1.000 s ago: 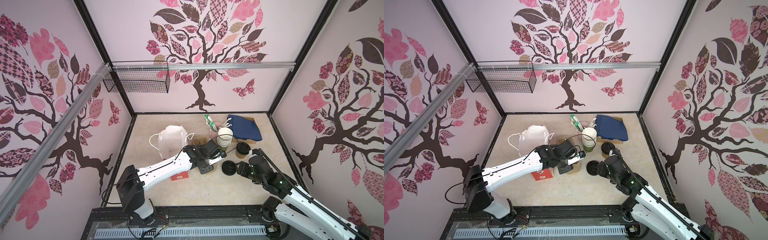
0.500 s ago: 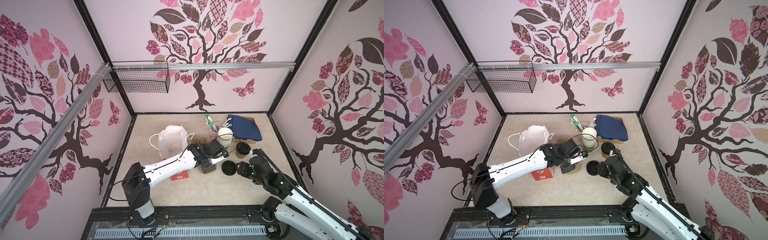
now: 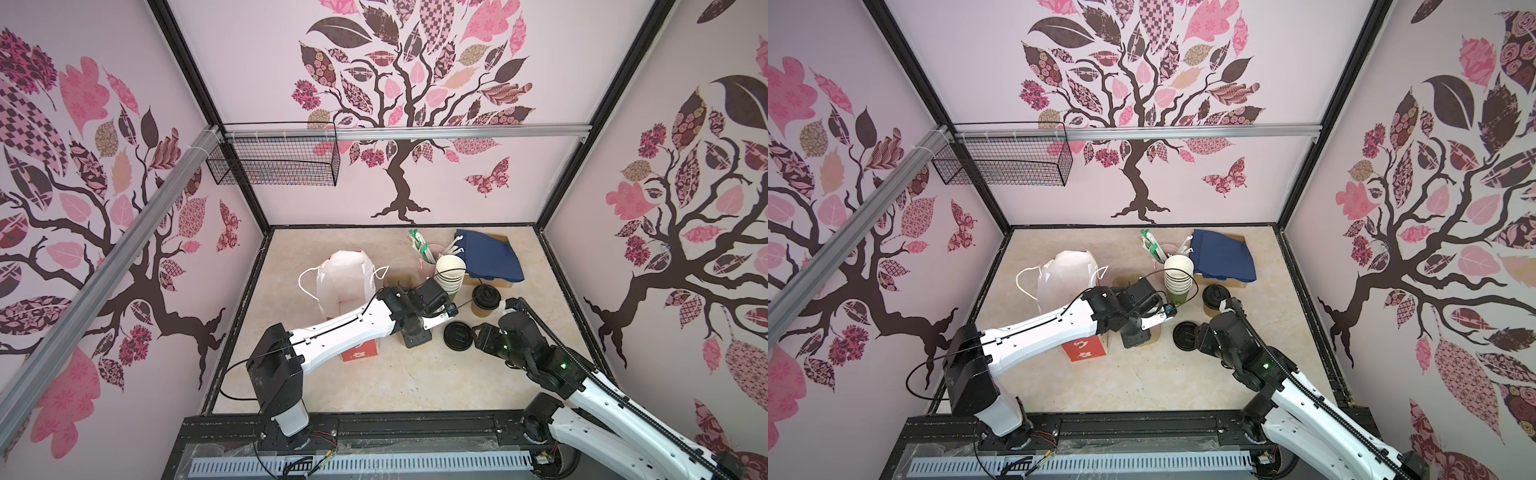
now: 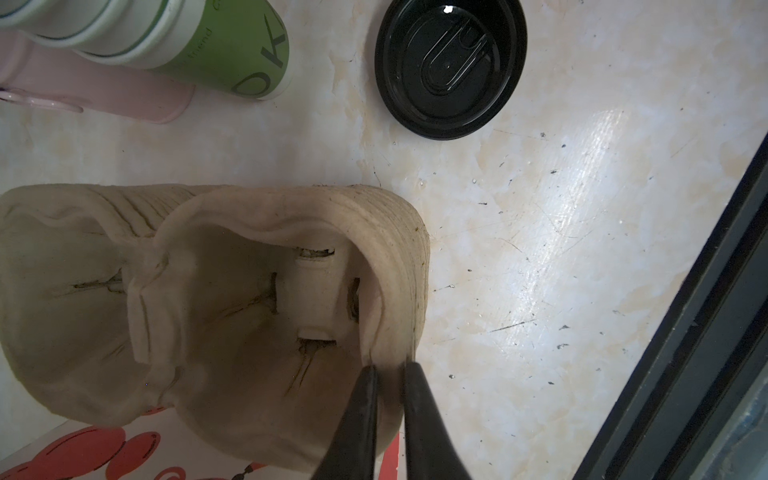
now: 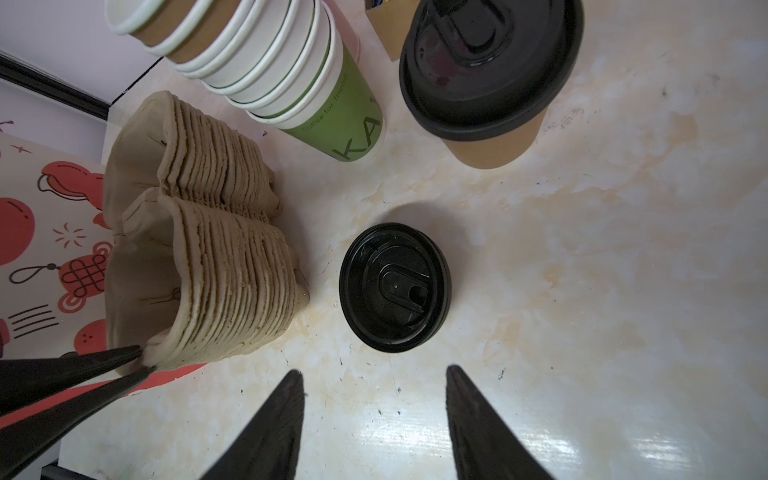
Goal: Pack a coffee takeout order
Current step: Pick up the cup tray.
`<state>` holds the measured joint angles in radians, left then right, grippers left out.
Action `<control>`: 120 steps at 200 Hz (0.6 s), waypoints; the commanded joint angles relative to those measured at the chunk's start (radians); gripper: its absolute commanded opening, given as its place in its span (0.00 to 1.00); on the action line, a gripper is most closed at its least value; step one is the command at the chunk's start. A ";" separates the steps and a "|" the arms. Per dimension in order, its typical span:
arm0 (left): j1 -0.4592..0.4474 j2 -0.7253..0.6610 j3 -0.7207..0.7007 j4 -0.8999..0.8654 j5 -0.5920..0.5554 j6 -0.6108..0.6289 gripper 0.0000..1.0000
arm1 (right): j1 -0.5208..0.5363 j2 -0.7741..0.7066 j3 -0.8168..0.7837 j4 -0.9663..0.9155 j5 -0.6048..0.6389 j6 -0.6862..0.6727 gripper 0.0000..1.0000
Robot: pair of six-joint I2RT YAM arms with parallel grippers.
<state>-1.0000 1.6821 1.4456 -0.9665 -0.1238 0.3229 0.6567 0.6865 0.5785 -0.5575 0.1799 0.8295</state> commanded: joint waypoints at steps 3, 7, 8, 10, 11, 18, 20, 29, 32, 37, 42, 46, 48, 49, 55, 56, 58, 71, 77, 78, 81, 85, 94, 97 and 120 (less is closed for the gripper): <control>0.004 -0.013 0.048 -0.003 -0.003 0.004 0.11 | -0.002 -0.010 0.033 -0.027 0.019 -0.013 0.57; 0.003 -0.015 0.050 -0.003 -0.003 0.003 0.10 | -0.002 -0.010 0.034 -0.027 0.018 -0.014 0.57; 0.004 -0.015 0.050 -0.003 -0.003 0.003 0.10 | -0.003 -0.010 0.034 -0.027 0.018 -0.014 0.57; 0.004 -0.016 0.051 -0.003 -0.004 0.004 0.09 | -0.003 -0.010 0.034 -0.027 0.018 -0.014 0.57; 0.004 -0.015 0.051 -0.004 -0.004 0.004 0.09 | -0.003 -0.010 0.034 -0.028 0.018 -0.014 0.57; 0.004 -0.016 0.054 -0.003 -0.005 0.002 0.07 | -0.002 -0.010 0.034 -0.028 0.019 -0.014 0.57; 0.004 -0.017 0.054 -0.004 -0.006 0.002 0.07 | -0.003 -0.010 0.034 -0.028 0.018 -0.013 0.57; 0.003 -0.021 0.057 0.000 -0.006 0.000 0.05 | -0.002 -0.010 0.034 -0.028 0.018 -0.012 0.57; 0.003 -0.022 0.058 0.001 -0.006 0.001 0.04 | -0.003 -0.010 0.034 -0.028 0.019 -0.012 0.57; 0.004 -0.024 0.058 0.002 -0.007 0.000 0.01 | -0.003 -0.011 0.032 -0.028 0.018 -0.011 0.57; 0.004 -0.026 0.058 0.003 -0.008 0.001 0.00 | -0.002 -0.010 0.032 -0.027 0.015 -0.010 0.57; 0.004 -0.027 0.058 0.005 -0.010 0.001 0.00 | -0.003 -0.010 0.031 -0.027 0.015 -0.011 0.57; 0.004 -0.027 0.058 0.005 -0.011 0.000 0.00 | -0.002 -0.011 0.031 -0.028 0.014 -0.010 0.57; 0.004 -0.027 0.058 0.005 -0.013 0.000 0.00 | -0.003 -0.010 0.031 -0.027 0.014 -0.010 0.57; 0.003 -0.028 0.058 0.005 -0.016 0.001 0.00 | -0.003 -0.010 0.029 -0.025 0.014 -0.009 0.57; 0.004 -0.028 0.058 0.005 -0.016 0.001 0.00 | -0.003 -0.010 0.029 -0.025 0.014 -0.009 0.57; 0.004 -0.030 0.058 0.005 -0.017 0.001 0.00 | -0.002 -0.010 0.029 -0.026 0.014 -0.009 0.57; 0.004 -0.034 0.059 0.008 -0.027 -0.001 0.00 | -0.003 -0.008 0.027 -0.024 0.012 -0.009 0.57; 0.003 -0.037 0.058 0.011 -0.031 -0.003 0.00 | -0.002 -0.007 0.027 -0.025 0.012 -0.009 0.57; 0.004 -0.037 0.058 0.011 -0.032 -0.004 0.00 | -0.002 -0.007 0.027 -0.025 0.012 -0.009 0.57; 0.004 -0.039 0.058 0.013 -0.034 -0.004 0.00 | -0.003 -0.007 0.027 -0.024 0.011 -0.010 0.57; 0.004 -0.041 0.058 0.015 -0.038 -0.004 0.00 | -0.002 -0.008 0.027 -0.024 0.011 -0.009 0.57; 0.004 -0.047 0.058 0.021 -0.051 -0.002 0.00 | -0.003 -0.007 0.027 -0.024 0.010 -0.009 0.57; 0.004 -0.050 0.059 0.021 -0.055 -0.003 0.00 | -0.002 -0.008 0.027 -0.024 0.010 -0.009 0.57; -0.004 -0.064 0.062 0.023 -0.084 0.001 0.00 | -0.002 -0.004 0.027 -0.022 0.009 -0.010 0.57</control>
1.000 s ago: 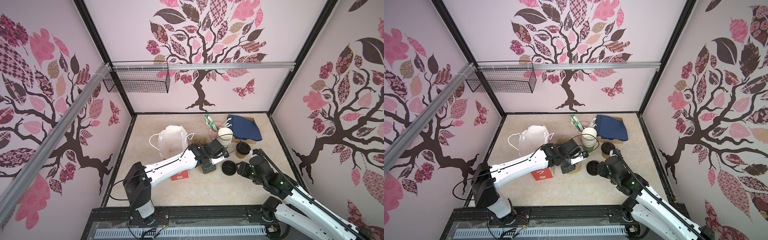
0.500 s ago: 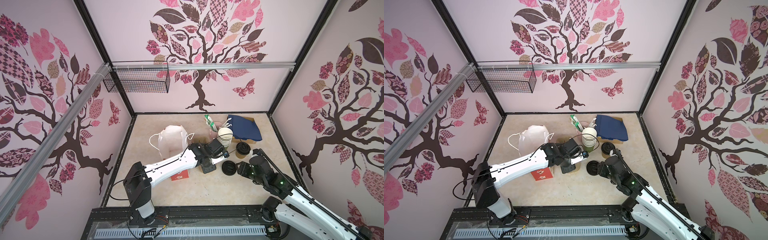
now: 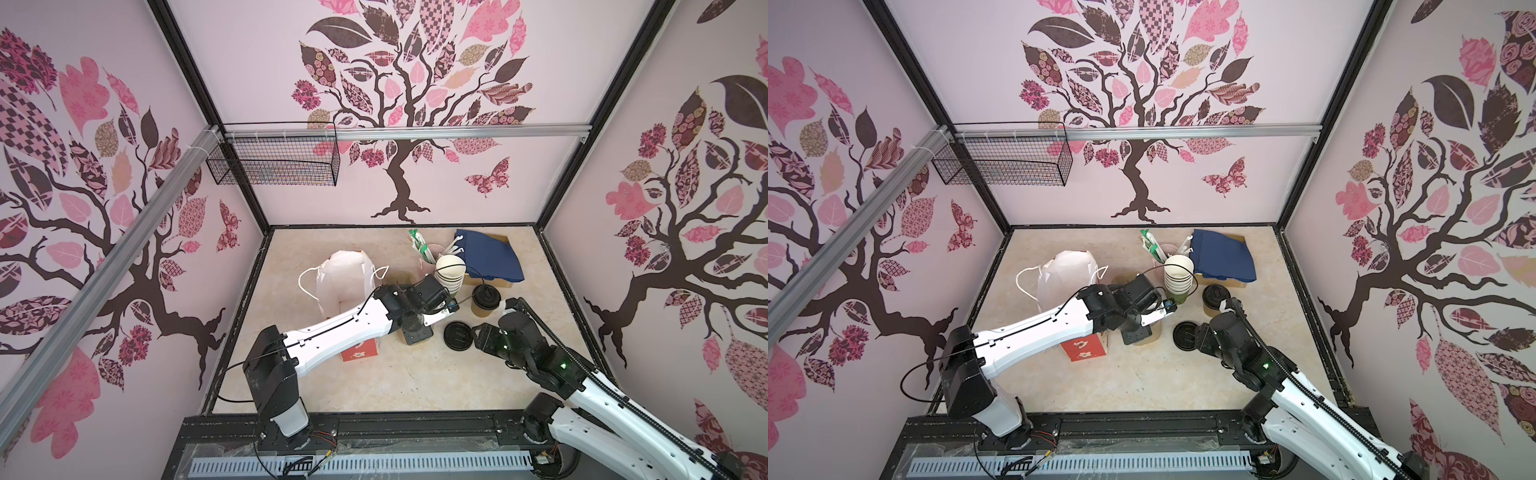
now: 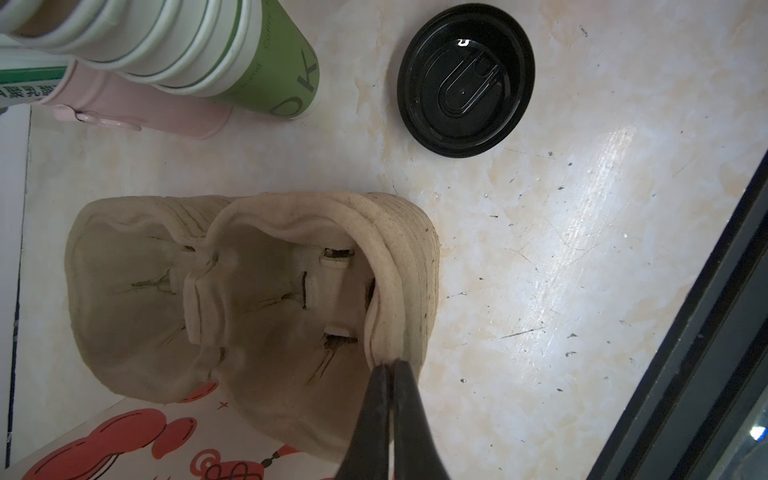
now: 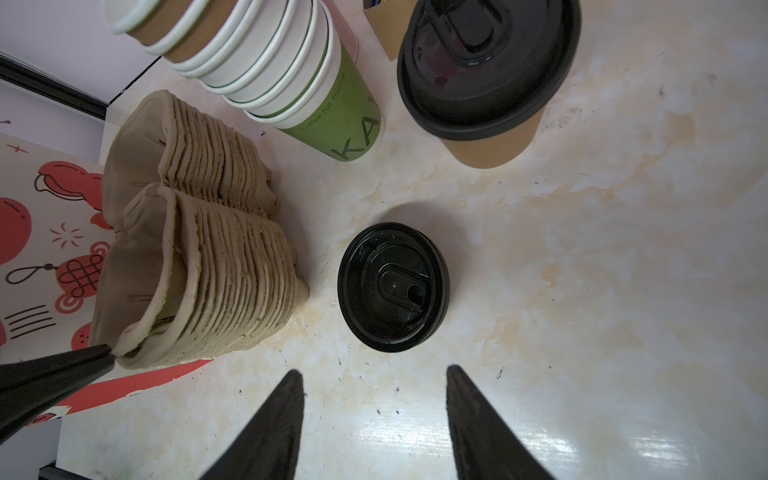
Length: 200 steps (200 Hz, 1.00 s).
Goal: Pack a coffee takeout order
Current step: Pick up the cup tray.
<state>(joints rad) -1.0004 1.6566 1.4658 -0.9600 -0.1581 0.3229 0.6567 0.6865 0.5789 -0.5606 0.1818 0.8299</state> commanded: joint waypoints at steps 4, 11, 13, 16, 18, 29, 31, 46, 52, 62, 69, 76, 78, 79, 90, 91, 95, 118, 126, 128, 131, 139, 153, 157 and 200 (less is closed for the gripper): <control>-0.006 -0.041 0.043 0.014 -0.053 0.003 0.00 | -0.003 -0.004 0.027 -0.019 0.007 -0.009 0.57; -0.009 -0.044 0.043 0.011 -0.057 0.005 0.00 | -0.003 -0.002 0.027 -0.019 0.007 -0.010 0.57; -0.010 -0.046 0.042 0.011 -0.057 0.004 0.00 | -0.003 -0.001 0.027 -0.018 0.006 -0.009 0.57; -0.010 -0.049 0.042 0.010 -0.057 0.004 0.00 | -0.003 -0.001 0.027 -0.019 0.007 -0.009 0.58; -0.010 -0.051 0.042 0.010 -0.055 0.004 0.00 | -0.002 -0.001 0.027 -0.019 0.006 -0.010 0.57; -0.012 -0.061 0.041 0.013 -0.055 0.002 0.00 | -0.002 0.001 0.027 -0.017 0.005 -0.010 0.57; -0.012 -0.064 0.041 0.014 -0.056 0.001 0.00 | -0.003 0.000 0.027 -0.016 0.004 -0.009 0.58; -0.014 -0.081 0.038 0.024 -0.061 -0.002 0.00 | -0.003 0.001 0.027 -0.011 0.001 -0.005 0.58; -0.014 -0.088 0.037 0.028 -0.061 -0.003 0.00 | -0.003 0.002 0.028 -0.004 -0.005 0.001 0.58; -0.014 -0.095 0.029 0.036 -0.061 -0.001 0.00 | -0.003 0.003 0.029 0.017 -0.023 0.024 0.59; -0.014 -0.095 0.025 0.038 -0.061 0.000 0.00 | -0.003 0.004 0.027 0.043 -0.048 0.052 0.59; -0.014 -0.092 0.023 0.037 -0.063 0.000 0.00 | -0.003 0.005 0.023 0.086 -0.084 0.084 0.59; -0.014 -0.091 0.022 0.035 -0.063 0.001 0.00 | -0.003 0.006 0.022 0.100 -0.096 0.097 0.59; -0.013 -0.090 0.021 0.035 -0.065 0.001 0.00 | -0.003 0.007 0.020 0.107 -0.101 0.104 0.59; -0.014 -0.084 0.017 0.030 -0.072 0.002 0.00 | -0.003 0.010 -0.002 0.209 -0.175 0.183 0.59; -0.014 -0.084 0.016 0.030 -0.072 0.001 0.00 | -0.003 0.011 -0.003 0.220 -0.181 0.191 0.59; -0.014 -0.083 0.015 0.030 -0.072 0.002 0.00 | -0.002 0.013 -0.014 0.260 -0.206 0.226 0.59; -0.015 -0.088 0.007 0.043 -0.061 -0.004 0.00 | -0.003 0.033 -0.105 0.543 -0.299 0.431 0.57; -0.015 -0.090 0.007 0.045 -0.057 -0.006 0.00 | -0.003 0.046 -0.124 0.618 -0.312 0.475 0.56; -0.015 -0.090 0.007 0.045 -0.057 -0.006 0.00 | -0.003 0.049 -0.126 0.631 -0.314 0.483 0.56; -0.015 -0.090 0.007 0.045 -0.057 -0.005 0.00 | -0.004 0.054 -0.128 0.650 -0.317 0.493 0.56; -0.015 -0.092 0.007 0.045 -0.057 -0.006 0.00 | -0.005 0.071 -0.131 0.686 -0.328 0.512 0.55; -0.015 -0.093 0.003 0.045 -0.057 -0.004 0.00 | -0.011 0.099 -0.142 0.767 -0.362 0.537 0.55; -0.015 -0.093 0.001 0.047 -0.057 -0.004 0.00 | -0.014 0.108 -0.145 0.786 -0.373 0.545 0.53; -0.018 -0.096 -0.006 0.051 -0.057 -0.009 0.00 | -0.023 0.205 -0.196 0.993 -0.437 0.642 0.44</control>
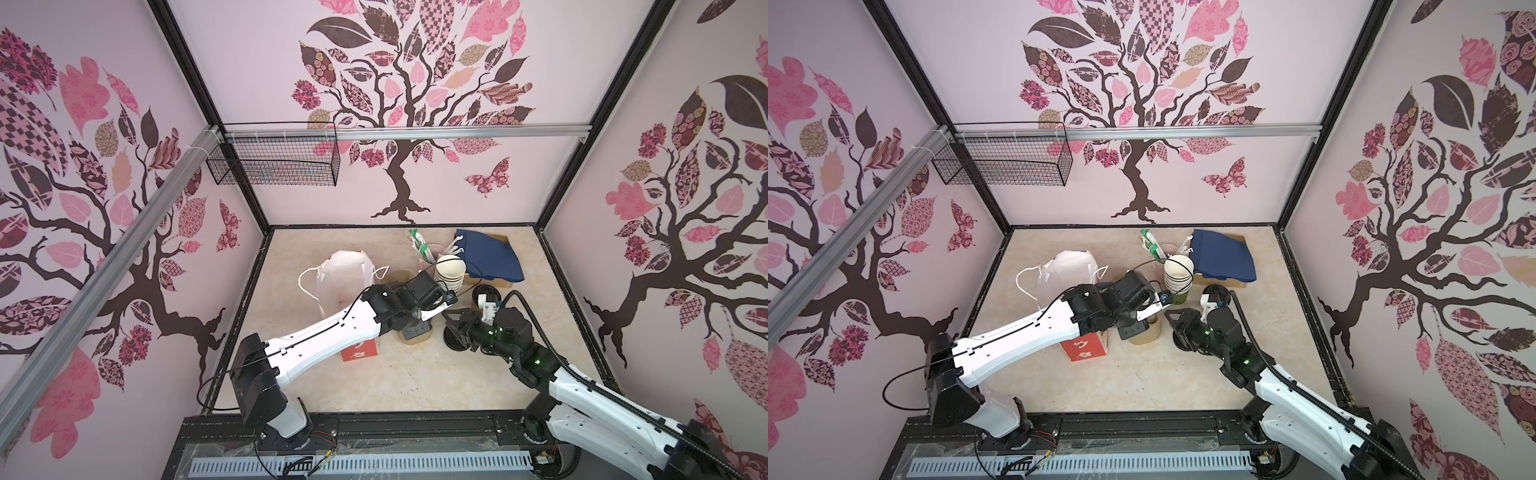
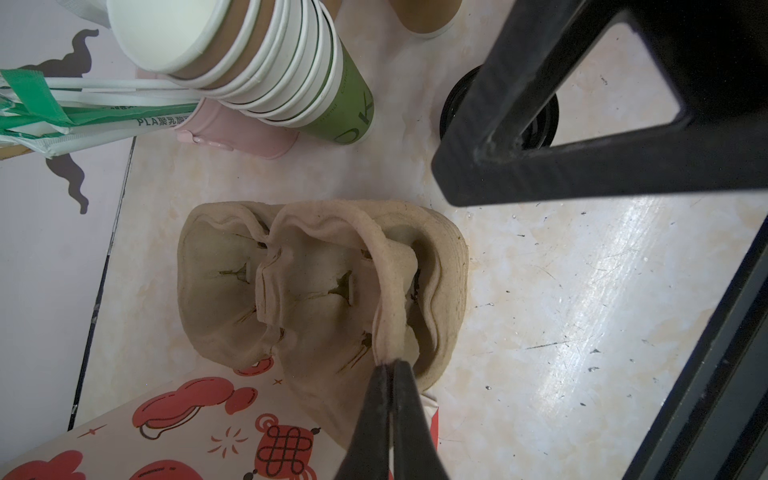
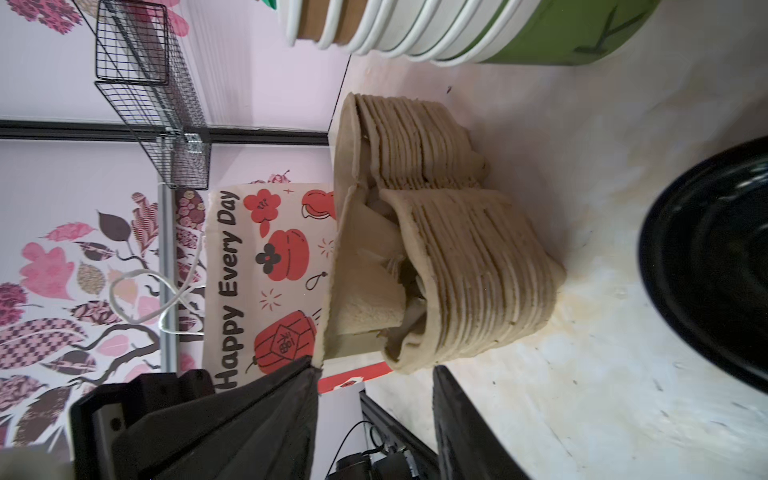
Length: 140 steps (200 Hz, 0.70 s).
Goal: Pack a coffee takeout order
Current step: Pick up the cup tray, then place the cup tray in the cup tray.
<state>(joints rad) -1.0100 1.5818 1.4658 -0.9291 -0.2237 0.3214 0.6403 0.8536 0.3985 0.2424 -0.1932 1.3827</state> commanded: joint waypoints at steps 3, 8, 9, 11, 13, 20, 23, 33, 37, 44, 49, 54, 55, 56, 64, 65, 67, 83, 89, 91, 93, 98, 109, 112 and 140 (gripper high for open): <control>-0.009 -0.022 -0.006 0.020 0.009 -0.007 0.00 | -0.007 0.045 -0.015 0.203 -0.065 0.092 0.44; -0.009 -0.022 -0.007 0.020 0.008 -0.007 0.00 | -0.008 0.054 -0.015 0.221 -0.072 0.094 0.43; -0.009 -0.022 -0.007 0.019 0.007 -0.007 0.00 | -0.008 0.057 -0.015 0.224 -0.074 0.094 0.43; -0.009 -0.021 -0.007 0.019 0.006 -0.007 0.00 | -0.008 0.060 -0.014 0.230 -0.076 0.094 0.43; -0.009 -0.020 -0.007 0.019 0.004 -0.007 0.00 | -0.008 0.064 -0.012 0.234 -0.079 0.092 0.43; -0.010 -0.019 -0.007 0.017 0.003 -0.006 0.00 | -0.008 0.077 -0.001 0.238 -0.090 0.087 0.43; -0.010 -0.019 -0.007 0.016 0.003 -0.006 0.00 | -0.008 0.082 0.003 0.238 -0.096 0.083 0.42; -0.010 -0.019 -0.007 0.016 0.001 -0.006 0.00 | -0.008 0.097 0.014 0.236 -0.102 0.077 0.42; -0.010 -0.019 -0.007 0.016 0.002 -0.005 0.00 | -0.008 0.101 0.018 0.237 -0.103 0.075 0.41; -0.010 -0.018 -0.007 0.015 0.001 -0.006 0.00 | -0.010 0.109 0.019 0.236 -0.103 0.075 0.41; -0.010 -0.019 -0.007 0.017 0.001 -0.005 0.00 | -0.010 0.115 0.019 0.236 -0.103 0.075 0.40; -0.010 -0.019 -0.007 0.018 0.001 -0.006 0.00 | -0.011 0.120 0.020 0.238 -0.103 0.076 0.39; -0.010 -0.019 -0.007 0.018 0.001 -0.007 0.00 | -0.011 0.121 0.020 0.240 -0.103 0.077 0.39; -0.010 -0.019 -0.007 0.018 0.001 -0.008 0.00 | -0.011 0.121 0.020 0.240 -0.104 0.077 0.38; -0.010 -0.020 -0.007 0.018 0.000 -0.007 0.00 | -0.012 0.131 0.020 0.248 -0.106 0.080 0.36; -0.010 -0.020 -0.007 0.018 0.000 -0.007 0.00 | -0.013 0.132 0.019 0.248 -0.106 0.081 0.36; -0.010 -0.020 -0.007 0.018 0.000 -0.007 0.00 | -0.013 0.134 0.020 0.251 -0.108 0.081 0.35; -0.012 -0.021 -0.007 0.015 -0.001 -0.008 0.00 | -0.014 0.155 0.025 0.267 -0.114 0.082 0.33; -0.012 -0.021 -0.007 0.016 0.000 -0.007 0.00 | -0.014 0.163 0.028 0.273 -0.116 0.082 0.32; -0.012 -0.021 -0.007 0.016 0.000 -0.007 0.00 | -0.013 0.166 0.029 0.276 -0.118 0.082 0.32; -0.012 -0.020 -0.007 0.016 -0.001 -0.007 0.00 | -0.014 0.168 0.031 0.278 -0.119 0.082 0.31; -0.012 -0.020 -0.007 0.015 0.000 -0.008 0.00 | -0.014 0.174 0.034 0.284 -0.123 0.082 0.31; -0.012 -0.020 -0.007 0.016 -0.001 -0.008 0.00 | -0.018 0.186 0.042 0.291 -0.127 0.081 0.30; -0.012 -0.020 -0.007 0.016 -0.001 -0.008 0.00 | -0.018 0.189 0.043 0.292 -0.128 0.081 0.29; -0.012 -0.019 -0.006 0.016 0.001 -0.007 0.00 | -0.022 0.202 0.054 0.302 -0.133 0.081 0.26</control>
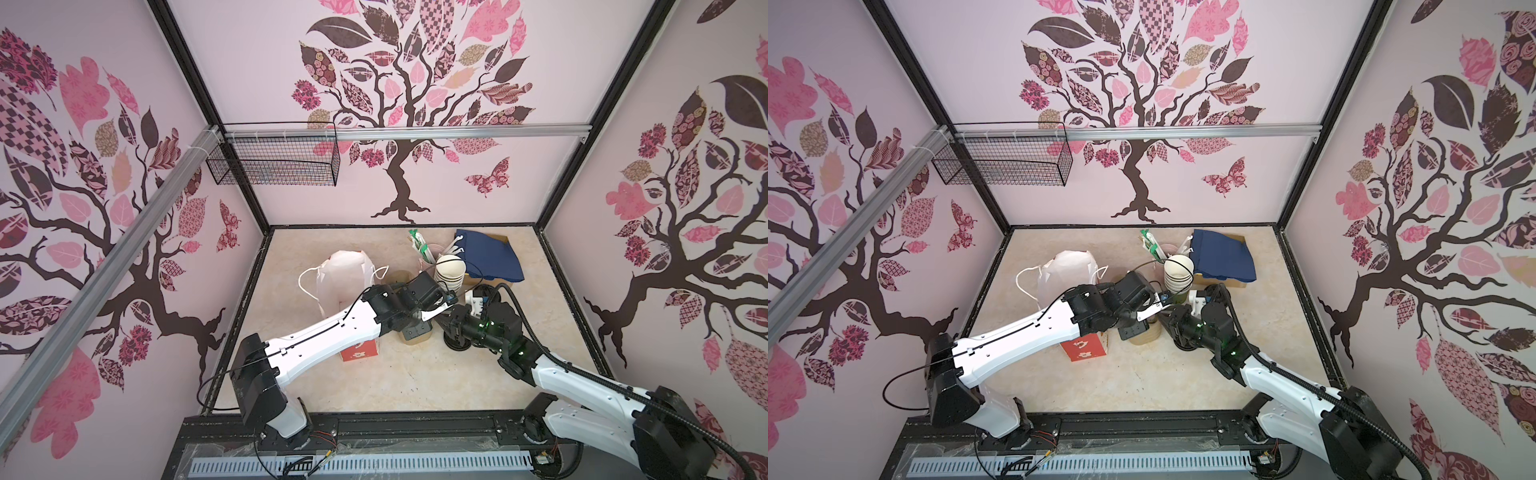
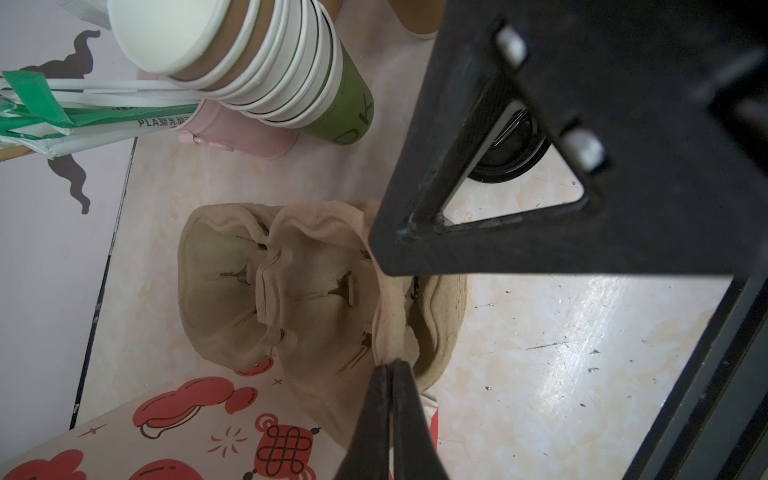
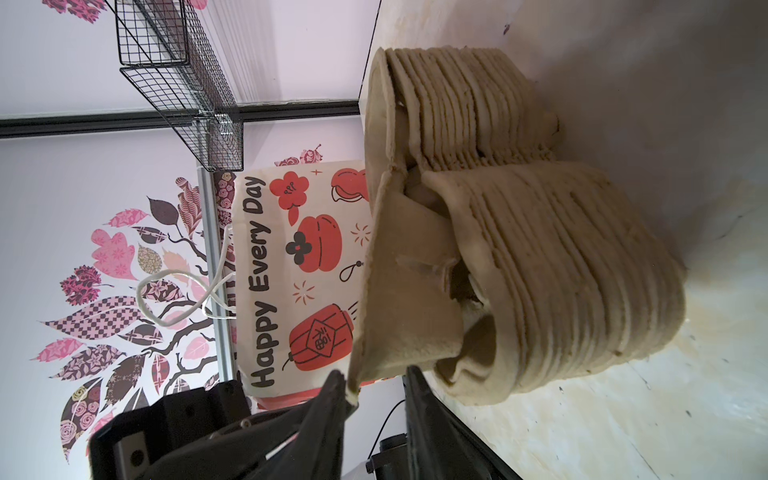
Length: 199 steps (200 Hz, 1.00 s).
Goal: Pack a coffee takeout order
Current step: Place the cup tray in the cup tray.
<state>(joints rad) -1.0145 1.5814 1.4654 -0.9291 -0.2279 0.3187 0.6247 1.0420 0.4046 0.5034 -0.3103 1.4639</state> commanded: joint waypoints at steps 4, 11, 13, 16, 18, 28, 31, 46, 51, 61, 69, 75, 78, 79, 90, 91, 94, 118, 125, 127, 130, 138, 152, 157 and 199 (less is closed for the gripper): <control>-0.007 -0.018 -0.005 0.016 0.005 -0.005 0.00 | -0.007 0.016 0.048 0.041 -0.016 0.000 0.26; -0.007 -0.019 -0.005 0.016 0.005 -0.004 0.00 | -0.008 0.019 0.051 0.042 -0.016 0.000 0.26; -0.007 -0.019 -0.005 0.016 0.005 -0.003 0.00 | -0.009 0.021 0.051 0.042 -0.017 0.000 0.26; -0.007 -0.017 -0.005 0.015 0.004 -0.003 0.00 | -0.009 0.022 0.051 0.045 -0.016 0.000 0.26; -0.007 -0.017 -0.005 0.016 0.005 -0.003 0.00 | -0.010 0.022 0.052 0.046 -0.016 0.000 0.26; -0.007 -0.017 -0.005 0.015 0.007 -0.003 0.00 | -0.009 0.030 0.056 0.047 -0.018 0.000 0.25; -0.007 -0.016 -0.005 0.015 0.007 -0.003 0.00 | -0.009 0.033 0.058 0.047 -0.019 0.000 0.24; -0.007 -0.017 -0.005 0.016 0.008 -0.003 0.00 | -0.010 0.047 0.065 0.052 -0.022 0.001 0.23; -0.007 -0.017 -0.004 0.016 0.009 -0.003 0.00 | -0.011 0.052 0.069 0.051 -0.025 0.000 0.22; -0.007 -0.018 -0.004 0.015 0.009 -0.004 0.00 | -0.010 0.060 0.072 0.050 -0.028 0.000 0.21; -0.009 -0.020 -0.004 0.016 0.008 -0.005 0.00 | -0.012 0.064 0.073 0.049 -0.029 0.000 0.20; -0.009 -0.021 -0.005 0.016 0.008 -0.007 0.00 | -0.012 0.066 0.074 0.046 -0.028 0.000 0.19; -0.008 -0.022 -0.005 0.015 0.009 -0.006 0.00 | -0.013 0.067 0.074 0.045 -0.029 0.000 0.18; -0.008 -0.022 -0.005 0.015 0.009 -0.007 0.00 | -0.014 0.066 0.074 0.044 -0.029 0.000 0.18; -0.009 -0.023 -0.007 0.016 0.007 -0.008 0.00 | -0.013 0.070 0.073 0.044 -0.029 0.000 0.14; -0.009 -0.023 -0.007 0.017 0.007 -0.008 0.00 | -0.013 0.070 0.074 0.044 -0.029 0.000 0.14; -0.009 -0.024 -0.007 0.018 0.007 -0.008 0.00 | -0.014 0.071 0.073 0.044 -0.029 0.000 0.13; -0.009 -0.037 -0.008 0.030 0.001 -0.019 0.05 | -0.016 0.075 0.074 0.044 -0.035 -0.002 0.02; -0.009 -0.046 -0.007 0.037 0.001 -0.022 0.09 | -0.015 0.076 0.074 0.043 -0.036 -0.002 0.00; -0.009 -0.049 -0.008 0.039 0.000 -0.024 0.10 | -0.016 0.074 0.074 0.043 -0.036 -0.002 0.00; -0.009 -0.054 -0.008 0.042 -0.001 -0.025 0.13 | -0.014 0.075 0.074 0.042 -0.036 -0.002 0.00; -0.009 -0.069 -0.007 0.052 -0.007 -0.033 0.20 | -0.016 0.074 0.073 0.041 -0.039 -0.002 0.00; -0.009 -0.105 -0.002 0.073 -0.011 -0.055 0.33 | -0.017 0.069 0.073 0.041 -0.045 -0.001 0.00; -0.007 -0.121 -0.001 0.084 -0.018 -0.065 0.36 | -0.016 0.066 0.072 0.042 -0.047 -0.001 0.00; 0.017 -0.286 -0.047 0.224 -0.066 -0.212 0.57 | -0.019 0.052 0.082 0.088 -0.073 0.012 0.00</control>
<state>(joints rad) -1.0149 1.3895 1.4631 -0.8261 -0.2592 0.2192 0.6113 1.1023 0.4385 0.5465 -0.3538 1.4708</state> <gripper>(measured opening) 0.534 0.043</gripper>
